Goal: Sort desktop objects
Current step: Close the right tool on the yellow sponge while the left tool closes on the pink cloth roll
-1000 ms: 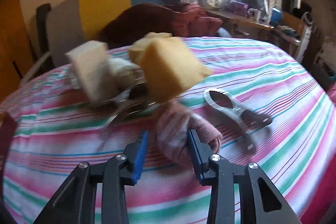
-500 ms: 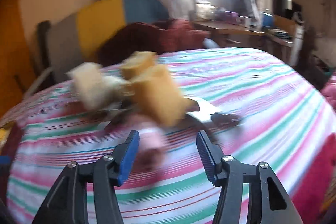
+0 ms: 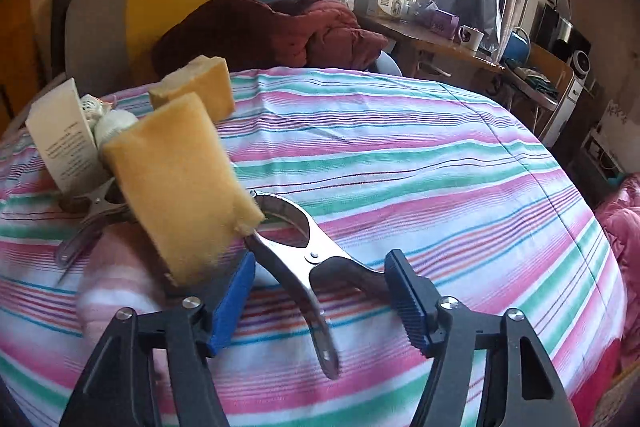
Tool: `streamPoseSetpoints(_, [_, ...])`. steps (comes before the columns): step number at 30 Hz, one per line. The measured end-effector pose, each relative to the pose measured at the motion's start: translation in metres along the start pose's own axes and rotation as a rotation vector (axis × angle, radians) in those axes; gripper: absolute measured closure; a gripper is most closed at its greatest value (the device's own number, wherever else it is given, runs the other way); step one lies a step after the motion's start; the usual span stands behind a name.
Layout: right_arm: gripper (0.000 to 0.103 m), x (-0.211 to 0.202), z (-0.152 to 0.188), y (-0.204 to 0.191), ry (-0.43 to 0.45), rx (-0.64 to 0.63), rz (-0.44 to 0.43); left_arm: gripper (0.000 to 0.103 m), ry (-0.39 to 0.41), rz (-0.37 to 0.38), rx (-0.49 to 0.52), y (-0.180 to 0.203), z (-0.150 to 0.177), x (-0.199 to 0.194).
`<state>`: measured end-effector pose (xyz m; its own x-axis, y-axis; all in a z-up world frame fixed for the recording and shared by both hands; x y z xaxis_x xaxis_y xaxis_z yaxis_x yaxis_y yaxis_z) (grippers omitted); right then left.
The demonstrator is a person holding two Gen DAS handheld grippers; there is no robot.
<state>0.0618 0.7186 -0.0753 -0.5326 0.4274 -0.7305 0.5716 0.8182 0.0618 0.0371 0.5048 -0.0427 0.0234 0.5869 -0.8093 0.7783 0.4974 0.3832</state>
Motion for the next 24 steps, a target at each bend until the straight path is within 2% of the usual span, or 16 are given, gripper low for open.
streamPoseSetpoints(3, [0.033, 0.006, -0.003, 0.008, -0.017, 0.026, 0.003, 0.036, -0.013, 0.017, -0.020, 0.007, -0.013, 0.014])
streamPoseSetpoints(5, [0.034, 0.017, 0.000, 0.018, -0.069, 0.069, 0.015, 0.036, -0.026, 0.028, -0.037, 0.012, -0.020, 0.026])
streamPoseSetpoints(7, [0.035, 0.020, 0.003, 0.028, -0.077, 0.133, -0.025, 0.036, -0.041, 0.034, -0.046, 0.017, -0.027, 0.039])
streamPoseSetpoints(9, [0.044, 0.016, 0.003, 0.037, -0.059, 0.179, -0.048, 0.036, -0.054, 0.040, -0.061, 0.024, -0.034, 0.052])
streamPoseSetpoints(11, [0.046, 0.014, 0.005, 0.040, -0.048, 0.199, -0.051, 0.036, -0.062, 0.038, -0.060, 0.033, -0.040, 0.066])
streamPoseSetpoints(15, [0.046, 0.015, 0.005, 0.035, -0.042, 0.177, -0.011, 0.036, -0.088, -0.045, -0.008, 0.045, -0.050, 0.094])
streamPoseSetpoints(18, [0.045, 0.018, 0.005, 0.034, -0.038, 0.156, 0.015, 0.037, -0.090, -0.127, 0.019, 0.038, -0.053, 0.110])
streamPoseSetpoints(19, [0.045, 0.018, 0.005, 0.035, -0.034, 0.159, 0.015, 0.043, -0.064, -0.138, 0.033, 0.034, -0.054, 0.110])
streamPoseSetpoints(20, [0.045, 0.018, 0.005, 0.037, -0.030, 0.166, 0.010, 0.055, -0.041, -0.149, 0.047, 0.030, -0.053, 0.108])
streamPoseSetpoints(21, [0.045, 0.018, 0.005, 0.040, -0.025, 0.180, 0.010, 0.061, -0.035, -0.163, 0.065, 0.027, -0.051, 0.106])
streamPoseSetpoints(24, [0.045, 0.016, 0.005, 0.046, -0.010, 0.211, 0.010, 0.066, -0.015, -0.147, 0.121, 0.022, -0.043, 0.099])
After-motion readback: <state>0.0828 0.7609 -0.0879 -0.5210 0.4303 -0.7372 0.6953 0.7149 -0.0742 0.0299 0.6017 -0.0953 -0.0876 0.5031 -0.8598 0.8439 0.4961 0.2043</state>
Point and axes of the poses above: each gripper's, at about its wrist camera, not at the fingertips, and x roughly the way its jaws point, y to its right, z to its underside, the point moved 5 cm from there along x, roughly the way its jaws point, and after that the axes turned 4 degrees about x, right-handed, at the moved point
